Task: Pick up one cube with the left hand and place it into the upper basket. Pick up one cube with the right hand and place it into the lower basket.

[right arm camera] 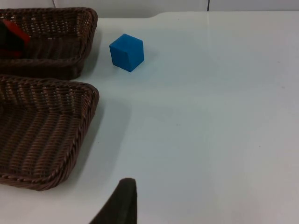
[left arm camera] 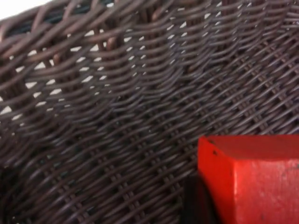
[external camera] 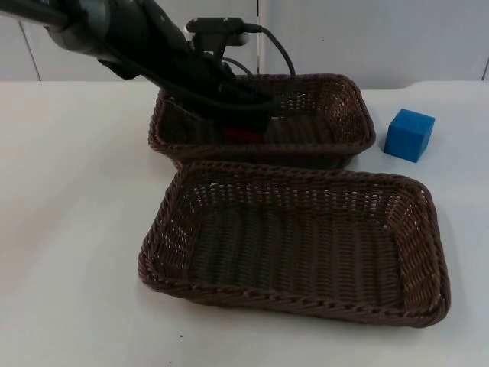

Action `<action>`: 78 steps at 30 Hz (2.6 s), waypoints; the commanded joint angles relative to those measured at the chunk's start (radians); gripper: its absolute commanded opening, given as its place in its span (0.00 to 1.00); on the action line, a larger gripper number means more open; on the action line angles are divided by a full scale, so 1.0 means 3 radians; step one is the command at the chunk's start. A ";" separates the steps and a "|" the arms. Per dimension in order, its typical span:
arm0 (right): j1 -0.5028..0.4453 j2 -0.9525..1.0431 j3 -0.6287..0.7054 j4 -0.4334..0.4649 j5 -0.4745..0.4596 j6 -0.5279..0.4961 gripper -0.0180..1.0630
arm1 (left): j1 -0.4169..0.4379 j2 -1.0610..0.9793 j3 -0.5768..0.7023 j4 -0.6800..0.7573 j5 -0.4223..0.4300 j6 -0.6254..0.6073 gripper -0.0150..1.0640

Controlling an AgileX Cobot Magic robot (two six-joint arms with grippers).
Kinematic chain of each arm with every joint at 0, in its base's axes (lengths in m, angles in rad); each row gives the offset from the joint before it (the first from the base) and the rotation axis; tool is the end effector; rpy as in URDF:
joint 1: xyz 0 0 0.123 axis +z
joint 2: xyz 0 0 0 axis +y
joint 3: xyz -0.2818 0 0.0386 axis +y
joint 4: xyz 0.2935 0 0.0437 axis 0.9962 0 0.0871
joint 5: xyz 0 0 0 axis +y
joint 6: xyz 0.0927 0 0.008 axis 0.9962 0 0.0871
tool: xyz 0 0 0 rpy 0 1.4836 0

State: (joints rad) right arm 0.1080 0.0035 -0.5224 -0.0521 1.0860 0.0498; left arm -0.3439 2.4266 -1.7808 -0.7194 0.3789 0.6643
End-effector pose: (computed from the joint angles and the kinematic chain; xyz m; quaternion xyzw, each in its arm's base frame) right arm 0.0342 -0.0006 0.3031 -0.0233 0.8543 0.0150 0.5191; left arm 0.5179 -0.2096 0.0691 0.1930 0.9094 -0.1762 0.3237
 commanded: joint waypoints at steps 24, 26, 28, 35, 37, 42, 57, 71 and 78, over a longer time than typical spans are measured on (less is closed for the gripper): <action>-0.0019 -0.0012 0.0016 0.0017 -0.0026 -0.0007 0.99 | -0.0015 -0.0025 -0.0032 -0.0181 0.0171 -0.0222 0.85; -0.0019 -0.0012 0.0016 0.0017 -0.0026 -0.0007 0.99 | -0.0015 -0.0040 -0.0032 -0.0195 0.0202 -0.0222 0.90; -0.0019 -0.0012 0.0016 0.0017 -0.0026 -0.0007 0.99 | -0.0015 -0.0082 -0.0032 -0.0195 0.0236 -0.0222 0.91; -0.0019 -0.0012 0.0016 0.0017 -0.0026 -0.0007 0.99 | -0.0015 -0.0385 -0.0032 -0.0182 0.0378 -0.0215 0.91; -0.0019 -0.0012 0.0016 0.0017 -0.0026 -0.0007 0.99 | -0.0015 -0.0442 -0.0032 -0.0182 0.0419 -0.0215 0.91; -0.0019 -0.0012 0.0016 0.0017 -0.0026 -0.0013 0.99 | -0.0015 -0.0707 -0.0032 -0.0111 0.0584 -0.0215 0.91; -0.0019 -0.0012 0.0016 0.0017 -0.0026 -0.0013 0.99 | -0.0015 -0.1144 -0.0026 0.0093 0.0741 -0.0324 0.91; -0.0019 -0.0012 0.0016 0.0017 -0.0026 -0.0013 0.99 | -0.0015 -0.1660 0.0389 0.0607 0.0664 -0.0752 0.91; -0.0019 -0.0012 0.0016 0.0017 -0.0026 -0.0013 0.99 | -0.0015 -0.2282 0.1241 0.0611 0.0092 -0.0752 0.91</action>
State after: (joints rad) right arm 0.1080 0.0035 -0.5224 -0.0521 1.0860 0.0499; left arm -0.3446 1.7852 -1.4532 -0.5422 0.4532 0.4459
